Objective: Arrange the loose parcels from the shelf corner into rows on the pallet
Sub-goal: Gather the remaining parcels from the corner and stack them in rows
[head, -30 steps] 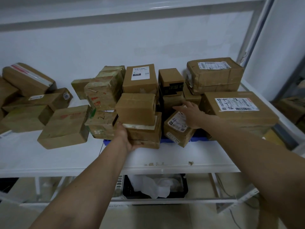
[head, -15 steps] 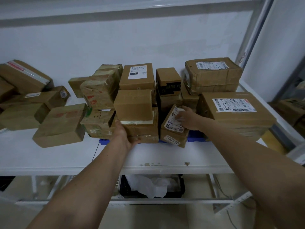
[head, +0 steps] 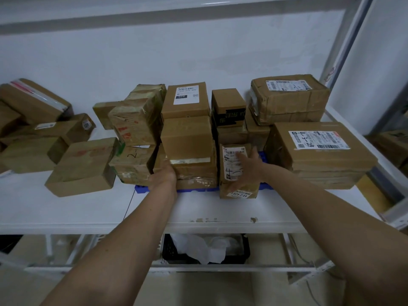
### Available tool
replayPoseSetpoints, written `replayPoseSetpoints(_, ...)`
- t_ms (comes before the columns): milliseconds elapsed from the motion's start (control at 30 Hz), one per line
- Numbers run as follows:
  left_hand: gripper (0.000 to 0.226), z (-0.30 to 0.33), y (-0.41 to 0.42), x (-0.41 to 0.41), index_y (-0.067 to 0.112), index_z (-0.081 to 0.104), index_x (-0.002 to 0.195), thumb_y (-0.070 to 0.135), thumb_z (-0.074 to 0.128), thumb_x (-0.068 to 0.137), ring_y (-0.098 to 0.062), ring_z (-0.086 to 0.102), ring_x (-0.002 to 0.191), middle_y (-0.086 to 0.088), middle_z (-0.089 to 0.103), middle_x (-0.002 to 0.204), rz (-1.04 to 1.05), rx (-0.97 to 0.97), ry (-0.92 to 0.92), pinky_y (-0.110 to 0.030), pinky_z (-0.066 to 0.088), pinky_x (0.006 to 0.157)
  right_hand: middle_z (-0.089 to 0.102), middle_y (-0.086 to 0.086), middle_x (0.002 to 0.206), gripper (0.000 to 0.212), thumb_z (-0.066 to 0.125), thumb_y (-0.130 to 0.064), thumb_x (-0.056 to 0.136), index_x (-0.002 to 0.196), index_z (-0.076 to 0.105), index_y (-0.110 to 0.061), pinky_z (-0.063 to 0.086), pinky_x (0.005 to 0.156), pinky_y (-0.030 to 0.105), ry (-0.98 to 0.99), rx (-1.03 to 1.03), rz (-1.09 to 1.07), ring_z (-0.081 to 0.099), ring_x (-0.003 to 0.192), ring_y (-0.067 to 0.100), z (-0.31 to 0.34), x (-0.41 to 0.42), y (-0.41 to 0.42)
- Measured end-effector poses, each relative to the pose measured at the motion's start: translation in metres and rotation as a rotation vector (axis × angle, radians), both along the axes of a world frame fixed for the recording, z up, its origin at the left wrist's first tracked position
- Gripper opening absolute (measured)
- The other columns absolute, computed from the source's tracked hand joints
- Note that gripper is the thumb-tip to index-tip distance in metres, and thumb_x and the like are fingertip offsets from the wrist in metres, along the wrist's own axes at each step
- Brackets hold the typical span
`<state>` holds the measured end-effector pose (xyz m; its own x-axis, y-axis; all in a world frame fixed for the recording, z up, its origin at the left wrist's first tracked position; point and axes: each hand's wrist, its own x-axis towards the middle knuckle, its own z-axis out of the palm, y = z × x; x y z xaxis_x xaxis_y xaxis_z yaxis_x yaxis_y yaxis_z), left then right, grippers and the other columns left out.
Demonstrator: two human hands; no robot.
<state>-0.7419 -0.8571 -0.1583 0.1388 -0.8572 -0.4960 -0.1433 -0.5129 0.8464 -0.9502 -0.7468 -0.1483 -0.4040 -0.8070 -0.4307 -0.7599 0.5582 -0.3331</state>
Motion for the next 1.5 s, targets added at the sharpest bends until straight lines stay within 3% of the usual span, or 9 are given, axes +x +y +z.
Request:
replayPoseSetpoints(133,0.073,-0.006,-0.003,0.002,0.005,0.044,0.137,0.062,0.038,0.091,-0.031,0.051,0.117,-0.013,0.051,0.133,0.037,-0.056,-0.048,-0.039,0.043,0.099,-0.03,0.01,0.154,0.129,0.085,-0.047,0.06,0.152,-0.002,-0.023,0.005,0.119,0.048,0.119,-0.08,0.083,-0.017,0.144,0.037,0.005,-0.004,-0.008)
replayPoseSetpoints(233,0.066,-0.001,-0.004,0.011,0.0,0.037,0.14,0.051,0.03,0.099,-0.033,0.04,0.128,-0.017,0.041,0.142,0.228,-0.079,-0.244,-0.039,0.03,0.104,-0.021,0.009,0.157,0.117,0.085,-0.041,0.063,0.152,0.01,-0.024,0.006,0.118,0.047,0.134,-0.115,0.128,-0.012,0.145,0.036,0.011,-0.005,-0.009)
replayPoseSetpoints(333,0.069,0.006,-0.015,0.028,-0.001,0.029,0.142,0.052,0.03,0.098,-0.034,0.035,0.132,-0.02,0.035,0.144,0.403,-0.073,-0.323,-0.042,0.026,0.107,-0.013,0.008,0.158,0.113,0.083,-0.044,0.065,0.151,0.014,-0.024,0.009,0.119,0.048,0.098,-0.15,0.13,-0.006,0.145,0.035,0.016,-0.007,-0.007)
replayPoseSetpoints(467,0.073,0.011,-0.044,0.056,0.006,0.019,0.149,0.058,0.025,0.097,-0.033,0.028,0.136,-0.019,0.024,0.152,0.312,-0.09,-0.415,-0.044,0.023,0.111,0.009,0.004,0.158,0.09,0.069,-0.055,0.075,0.149,0.025,-0.026,0.021,0.115,0.049,-0.002,-0.335,0.015,0.013,0.143,0.033,0.027,-0.009,-0.008)
replayPoseSetpoints(567,0.077,0.005,-0.065,0.074,0.013,0.019,0.151,0.059,0.039,0.093,-0.033,0.031,0.137,-0.014,0.027,0.152,0.197,-0.159,-0.298,-0.047,0.028,0.112,0.026,0.009,0.152,0.074,0.064,-0.05,0.082,0.144,0.035,-0.021,0.03,0.111,0.05,0.056,-0.331,-0.063,0.025,0.139,0.033,0.028,-0.01,-0.014)
replayPoseSetpoints(700,0.079,-0.002,-0.071,0.082,0.018,0.025,0.149,0.047,0.062,0.085,-0.033,0.042,0.128,-0.01,0.036,0.145,0.112,-0.221,-0.144,-0.047,0.038,0.106,0.024,0.014,0.152,0.082,0.065,-0.042,0.084,0.149,0.022,-0.015,0.033,0.107,0.045,0.03,-0.248,-0.151,0.028,0.137,0.034,0.024,-0.003,-0.022)
replayPoseSetpoints(833,0.072,-0.009,-0.068,0.08,0.013,0.031,0.144,0.041,0.062,0.085,-0.037,0.044,0.126,-0.015,0.041,0.141,0.086,-0.26,-0.211,-0.047,0.037,0.107,0.017,0.015,0.153,0.083,0.068,-0.039,0.084,0.149,0.023,-0.012,0.033,0.107,0.04,0.04,-0.204,-0.126,0.028,0.137,0.034,0.027,0.002,-0.026)
replayPoseSetpoints(1200,0.064,-0.01,-0.065,0.079,0.009,0.039,0.133,0.041,0.065,0.084,-0.035,0.052,0.116,-0.016,0.052,0.13,-0.009,-0.279,-0.23,-0.042,0.043,0.099,0.032,0.017,0.144,0.066,0.07,-0.024,0.083,0.139,0.039,-0.009,0.038,0.106,0.04,0.117,-0.187,-0.123,0.039,0.129,0.032,0.03,-0.001,-0.019)
replayPoseSetpoints(1500,0.07,0.001,-0.063,0.097,0.013,0.04,0.132,0.051,0.068,0.081,-0.025,0.052,0.108,-0.004,0.054,0.12,-0.171,-0.124,0.116,-0.045,0.04,0.096,0.023,0.017,0.15,0.064,0.061,-0.029,0.089,0.144,0.033,-0.012,0.03,0.112,0.044,0.129,-0.142,-0.161,0.03,0.135,0.038,0.023,-0.006,-0.016)
